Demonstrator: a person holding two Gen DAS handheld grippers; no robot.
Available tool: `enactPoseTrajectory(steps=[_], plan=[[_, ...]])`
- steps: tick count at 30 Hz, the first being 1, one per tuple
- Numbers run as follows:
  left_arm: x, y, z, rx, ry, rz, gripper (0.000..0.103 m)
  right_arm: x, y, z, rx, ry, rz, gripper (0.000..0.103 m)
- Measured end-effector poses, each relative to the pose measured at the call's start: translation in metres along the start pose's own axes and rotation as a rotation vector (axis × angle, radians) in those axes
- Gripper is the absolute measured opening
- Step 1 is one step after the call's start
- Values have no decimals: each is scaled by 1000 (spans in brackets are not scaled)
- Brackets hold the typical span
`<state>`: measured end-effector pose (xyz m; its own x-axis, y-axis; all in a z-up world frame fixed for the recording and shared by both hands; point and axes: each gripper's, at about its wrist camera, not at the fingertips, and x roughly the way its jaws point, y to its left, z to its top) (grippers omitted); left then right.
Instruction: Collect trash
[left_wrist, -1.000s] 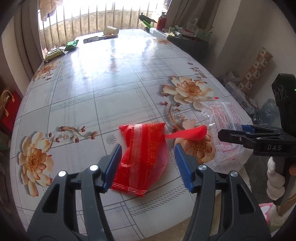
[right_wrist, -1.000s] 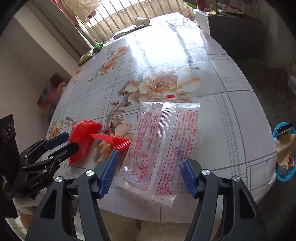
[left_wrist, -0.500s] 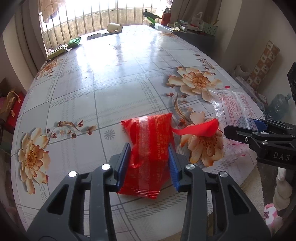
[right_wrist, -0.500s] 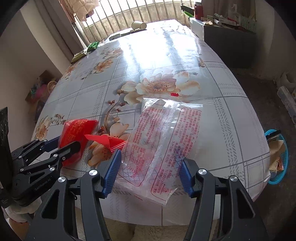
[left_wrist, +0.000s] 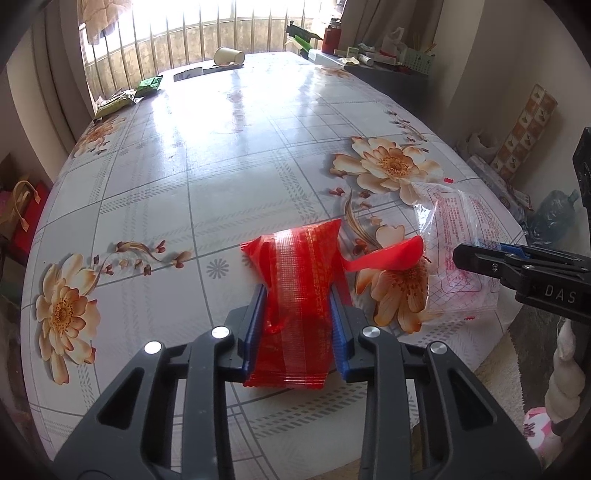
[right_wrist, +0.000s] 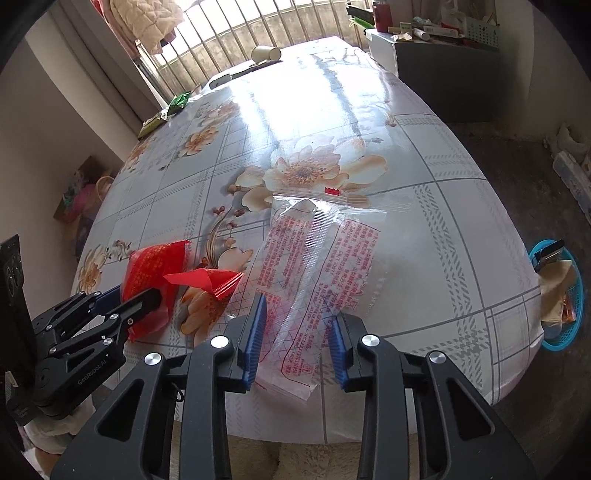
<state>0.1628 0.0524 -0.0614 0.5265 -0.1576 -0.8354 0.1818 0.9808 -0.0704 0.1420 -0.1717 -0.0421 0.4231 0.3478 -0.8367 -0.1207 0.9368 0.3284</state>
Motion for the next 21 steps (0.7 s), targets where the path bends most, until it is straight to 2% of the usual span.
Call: enactPoseTrajectory(steps=[8, 21], plan=[[-5, 1, 0, 0, -11, 7, 30, -5, 1, 1, 10, -12, 18, 21], [-12, 3, 0, -6, -30, 15, 30, -16, -6, 2, 38, -35, 29, 15]])
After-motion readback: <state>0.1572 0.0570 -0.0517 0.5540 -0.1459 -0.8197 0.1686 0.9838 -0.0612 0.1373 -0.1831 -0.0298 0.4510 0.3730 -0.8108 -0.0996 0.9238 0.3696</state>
